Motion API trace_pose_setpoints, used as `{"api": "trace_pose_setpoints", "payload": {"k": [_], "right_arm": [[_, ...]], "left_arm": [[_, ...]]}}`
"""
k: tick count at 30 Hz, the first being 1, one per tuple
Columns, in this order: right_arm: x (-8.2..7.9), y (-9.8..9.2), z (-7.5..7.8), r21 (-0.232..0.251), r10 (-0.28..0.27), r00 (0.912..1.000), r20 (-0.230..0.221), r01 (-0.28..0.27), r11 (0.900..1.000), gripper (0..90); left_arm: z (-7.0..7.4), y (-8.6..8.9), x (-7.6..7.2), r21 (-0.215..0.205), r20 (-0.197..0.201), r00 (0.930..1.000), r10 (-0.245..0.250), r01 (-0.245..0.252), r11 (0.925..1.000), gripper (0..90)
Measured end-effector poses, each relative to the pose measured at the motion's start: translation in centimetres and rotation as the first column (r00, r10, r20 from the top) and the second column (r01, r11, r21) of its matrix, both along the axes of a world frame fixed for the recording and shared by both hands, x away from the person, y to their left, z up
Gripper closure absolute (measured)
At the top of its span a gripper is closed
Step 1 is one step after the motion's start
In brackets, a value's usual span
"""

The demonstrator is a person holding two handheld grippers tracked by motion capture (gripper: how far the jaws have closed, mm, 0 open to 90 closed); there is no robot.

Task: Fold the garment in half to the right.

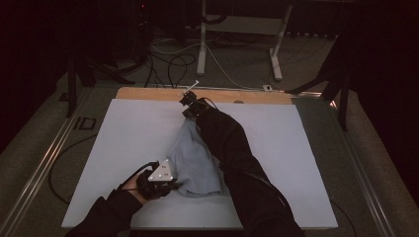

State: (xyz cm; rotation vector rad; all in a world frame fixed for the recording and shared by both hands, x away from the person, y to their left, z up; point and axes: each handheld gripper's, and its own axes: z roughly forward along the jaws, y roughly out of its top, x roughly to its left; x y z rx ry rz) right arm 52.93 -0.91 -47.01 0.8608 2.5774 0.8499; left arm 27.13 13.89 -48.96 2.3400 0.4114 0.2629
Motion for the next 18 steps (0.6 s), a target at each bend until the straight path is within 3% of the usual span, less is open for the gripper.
{"api": "trace_pose_setpoints", "payload": {"k": [5,10,18], "right_arm": [[-0.1,-1.0,0.7,0.026,-0.001,1.0,0.008,0.001,1.0,85.2],[-0.3,-1.9,1.3,0.04,0.009,0.9998,0.015,-0.009,0.999,85.2],[-0.4,-3.2,2.5,0.056,0.001,0.9996,0.027,-0.003,0.998,85.2]], "left_arm": [[0.8,-0.5,0.3,0.01,0.012,0.9982,-0.058,0.058,0.9983,85.3],[1.1,-1.0,0.6,-0.015,0.014,0.9925,-0.121,0.121,0.9925,85.3],[2.1,-2.0,1.1,0.004,0.026,0.984,-0.176,0.176,0.9843,85.2]]}}
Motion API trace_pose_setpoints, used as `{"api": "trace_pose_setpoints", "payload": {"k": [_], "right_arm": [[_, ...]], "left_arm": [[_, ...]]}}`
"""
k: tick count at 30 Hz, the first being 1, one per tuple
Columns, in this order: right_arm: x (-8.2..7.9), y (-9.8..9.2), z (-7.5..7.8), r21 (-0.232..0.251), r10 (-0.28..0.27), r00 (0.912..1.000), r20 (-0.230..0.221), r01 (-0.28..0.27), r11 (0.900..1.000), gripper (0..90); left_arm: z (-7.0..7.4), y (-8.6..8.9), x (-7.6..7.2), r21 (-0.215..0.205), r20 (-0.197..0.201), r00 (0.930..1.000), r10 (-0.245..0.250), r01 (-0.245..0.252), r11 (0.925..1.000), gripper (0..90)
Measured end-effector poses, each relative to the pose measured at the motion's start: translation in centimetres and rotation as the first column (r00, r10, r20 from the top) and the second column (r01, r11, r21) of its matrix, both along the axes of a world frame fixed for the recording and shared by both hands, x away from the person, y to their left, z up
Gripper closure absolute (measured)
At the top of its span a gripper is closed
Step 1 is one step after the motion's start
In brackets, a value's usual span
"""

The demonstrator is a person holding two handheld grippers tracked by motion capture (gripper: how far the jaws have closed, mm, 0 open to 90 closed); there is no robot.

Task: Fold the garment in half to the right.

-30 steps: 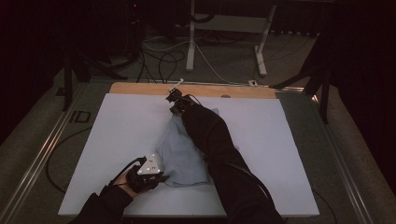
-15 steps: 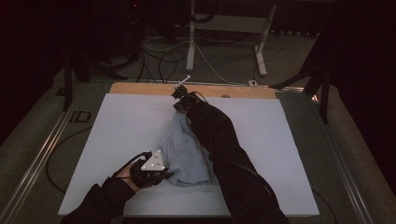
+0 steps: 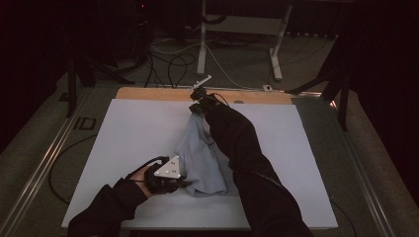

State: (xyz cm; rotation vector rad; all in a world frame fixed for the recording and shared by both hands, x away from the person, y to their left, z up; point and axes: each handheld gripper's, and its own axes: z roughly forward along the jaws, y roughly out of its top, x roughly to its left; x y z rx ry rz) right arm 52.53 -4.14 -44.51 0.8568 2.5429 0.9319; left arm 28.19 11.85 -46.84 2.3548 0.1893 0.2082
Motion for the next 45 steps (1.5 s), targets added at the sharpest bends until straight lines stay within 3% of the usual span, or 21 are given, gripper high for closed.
{"api": "trace_pose_setpoints", "payload": {"k": [12,24,35,45], "right_arm": [[-0.5,-2.4,1.4,0.033,0.003,0.9994,0.034,-0.004,0.999,85.1],[-1.0,-5.5,2.3,0.079,0.022,0.9977,0.065,-0.027,0.997,85.0],[-1.1,-8.2,1.7,0.114,-0.004,0.9981,0.062,-0.003,0.994,84.9],[-0.9,-10.8,0.3,0.163,-0.009,0.998,0.063,-0.001,0.987,84.6]], "left_arm": [[1.8,-3.0,0.8,0.046,0.021,0.9959,-0.088,0.087,0.9952,85.2],[2.1,-5.8,1.4,0.064,0.007,0.9869,-0.161,0.16,0.985,85.2],[2.1,-8.2,1.9,0.084,0.008,0.9801,-0.199,0.197,0.9768,85.0],[1.2,-11.3,2.7,0.092,-0.01,0.9737,-0.228,0.228,0.9694,85.0]]}}
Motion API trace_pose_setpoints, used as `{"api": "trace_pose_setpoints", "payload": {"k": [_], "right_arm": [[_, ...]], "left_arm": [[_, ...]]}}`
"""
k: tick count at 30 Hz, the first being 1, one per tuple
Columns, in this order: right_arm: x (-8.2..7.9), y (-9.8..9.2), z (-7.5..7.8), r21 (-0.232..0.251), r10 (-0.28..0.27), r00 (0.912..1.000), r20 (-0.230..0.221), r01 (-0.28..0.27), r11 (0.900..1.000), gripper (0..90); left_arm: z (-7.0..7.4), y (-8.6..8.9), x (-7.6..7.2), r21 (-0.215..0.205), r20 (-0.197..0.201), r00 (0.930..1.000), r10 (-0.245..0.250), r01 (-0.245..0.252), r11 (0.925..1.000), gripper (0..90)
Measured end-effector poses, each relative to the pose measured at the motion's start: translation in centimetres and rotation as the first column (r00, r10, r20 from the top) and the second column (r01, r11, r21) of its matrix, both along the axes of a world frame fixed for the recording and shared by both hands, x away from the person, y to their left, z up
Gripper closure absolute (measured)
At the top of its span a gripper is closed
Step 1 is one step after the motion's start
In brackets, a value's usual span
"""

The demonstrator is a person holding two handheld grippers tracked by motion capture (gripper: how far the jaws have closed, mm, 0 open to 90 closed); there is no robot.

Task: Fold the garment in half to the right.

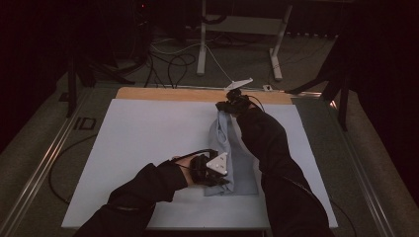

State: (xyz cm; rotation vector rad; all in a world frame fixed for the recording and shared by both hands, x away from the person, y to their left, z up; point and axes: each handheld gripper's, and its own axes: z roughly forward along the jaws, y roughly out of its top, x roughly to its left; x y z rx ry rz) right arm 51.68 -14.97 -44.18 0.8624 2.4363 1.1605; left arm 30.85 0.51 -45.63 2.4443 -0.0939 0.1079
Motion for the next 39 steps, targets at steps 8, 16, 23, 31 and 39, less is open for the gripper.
{"api": "trace_pose_setpoints", "payload": {"k": [8,16,23,31,39], "right_arm": [[0.2,-1.1,-0.9,0.02,-0.019,0.9996,0.019,0.019,1.0,83.7],[0.5,-1.9,-1.8,0.031,-0.049,0.9988,0.005,0.048,0.998,70.2],[0.1,-2.5,-1.7,0.084,-0.046,0.9984,-0.034,0.049,0.995,20.1],[-0.7,-4.6,-0.9,0.142,-0.049,0.9981,-0.037,0.054,0.988,12.1],[-1.7,-5.7,-0.5,0.171,-0.022,0.9988,-0.044,0.029,0.985,10.2]], "left_arm": [[-0.9,-1.7,0.4,0.006,-0.005,1.0,-0.002,0.002,1.0,84.8],[-1.8,-3.3,0.9,0.033,-0.023,0.9997,-0.002,0.003,0.9995,84.3],[-2.4,-4.6,1.0,0.046,-0.047,0.9988,0.009,-0.006,0.9989,83.2],[-2.8,-6.2,1.3,0.043,-0.065,0.9975,0.027,-0.025,0.9988,80.5],[-2.8,-7.0,0.7,0.035,-0.077,0.997,0.011,-0.008,0.9994,48.5]]}}
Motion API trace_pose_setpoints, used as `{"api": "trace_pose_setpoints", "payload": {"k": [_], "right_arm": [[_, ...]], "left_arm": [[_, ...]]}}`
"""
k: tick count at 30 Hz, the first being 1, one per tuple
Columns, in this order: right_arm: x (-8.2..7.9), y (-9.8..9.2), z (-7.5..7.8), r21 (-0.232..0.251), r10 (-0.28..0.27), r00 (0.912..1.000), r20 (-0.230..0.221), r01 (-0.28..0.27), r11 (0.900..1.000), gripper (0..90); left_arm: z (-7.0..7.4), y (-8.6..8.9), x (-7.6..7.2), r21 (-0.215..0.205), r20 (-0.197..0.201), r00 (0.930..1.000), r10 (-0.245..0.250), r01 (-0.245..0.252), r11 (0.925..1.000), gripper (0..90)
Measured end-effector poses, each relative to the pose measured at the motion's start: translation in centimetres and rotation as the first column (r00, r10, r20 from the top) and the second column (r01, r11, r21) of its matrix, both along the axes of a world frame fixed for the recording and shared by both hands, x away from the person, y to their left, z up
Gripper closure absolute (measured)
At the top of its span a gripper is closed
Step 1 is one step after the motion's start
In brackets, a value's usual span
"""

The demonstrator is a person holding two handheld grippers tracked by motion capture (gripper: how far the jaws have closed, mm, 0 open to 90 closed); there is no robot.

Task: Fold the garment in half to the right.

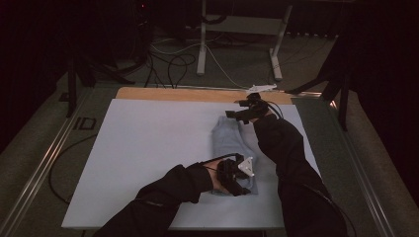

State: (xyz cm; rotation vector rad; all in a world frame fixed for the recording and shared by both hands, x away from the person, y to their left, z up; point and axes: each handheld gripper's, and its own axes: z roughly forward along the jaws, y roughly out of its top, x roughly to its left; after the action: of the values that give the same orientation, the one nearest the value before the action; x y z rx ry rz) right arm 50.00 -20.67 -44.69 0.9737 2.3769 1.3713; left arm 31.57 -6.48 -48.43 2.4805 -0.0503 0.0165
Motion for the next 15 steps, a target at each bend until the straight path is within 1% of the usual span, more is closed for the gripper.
{"api": "trace_pose_setpoints", "payload": {"k": [3,4,5,6,8,9,10,12,13,14,15], "right_arm": [[-0.3,0.0,-0.1,-0.002,0.012,0.9999,0.004,-0.012,1.0,10.2],[-0.6,0.0,-0.2,-0.003,0.02,0.9998,0.002,-0.019,1.0,10.2],[-0.7,0.0,-0.2,-0.009,0.028,0.9996,0.008,-0.028,1.0,10.1],[-0.8,0.0,-0.2,-0.009,0.029,0.9996,0.006,-0.029,1.0,10.1],[-1.0,-0.1,0.0,0.0,0.033,0.9994,0.005,-0.033,0.999,10.1],[-1.1,-0.2,0.1,0.009,0.037,0.9993,0.007,-0.038,0.999,10.1],[-1.2,-0.2,0.2,0.006,0.036,0.9993,0.007,-0.036,0.999,10.1],[-1.4,-0.3,0.4,0.011,0.042,0.999,0.016,-0.042,0.999,10.1],[-1.4,-0.3,0.4,0.011,0.042,0.999,0.016,-0.042,0.999,10.1],[-1.5,-0.3,0.5,0.012,0.045,0.9988,0.018,-0.046,0.999,10.1],[-1.8,-0.4,0.7,0.009,0.048,0.9985,0.026,-0.048,0.999,10.1]], "left_arm": [[0.3,0.1,-0.1,-0.005,0.001,1.0,-0.003,0.003,1.0,46.1],[0.4,0.2,-0.1,-0.009,-0.004,1.0,-0.006,0.006,0.9999,43.0],[0.9,0.4,-0.3,-0.012,0.003,0.9999,-0.012,0.012,0.9999,41.5],[0.9,0.4,-0.3,-0.012,0.003,0.9999,-0.012,0.012,0.9999,40.3],[1.5,0.8,-0.4,-0.031,0.001,1.0,-0.009,0.009,0.9995,37.8],[1.5,0.8,-0.4,-0.031,0.001,1.0,-0.009,0.009,0.9995,37.0],[1.9,1.2,-0.5,-0.041,0.005,1.0,-0.007,0.008,0.9991,35.1],[2.1,1.3,-0.6,-0.045,0.002,1.0,-0.008,0.008,0.9989,29.1],[2.2,1.5,-0.7,-0.055,0.001,1.0,-0.004,0.004,0.9985,29.1],[2.3,1.8,-0.7,-0.056,-0.007,1.0,-0.006,0.005,0.9984,26.3],[2.5,2.2,-0.8,-0.064,-0.013,0.9999,-0.009,0.009,0.9979,13.8]]}}
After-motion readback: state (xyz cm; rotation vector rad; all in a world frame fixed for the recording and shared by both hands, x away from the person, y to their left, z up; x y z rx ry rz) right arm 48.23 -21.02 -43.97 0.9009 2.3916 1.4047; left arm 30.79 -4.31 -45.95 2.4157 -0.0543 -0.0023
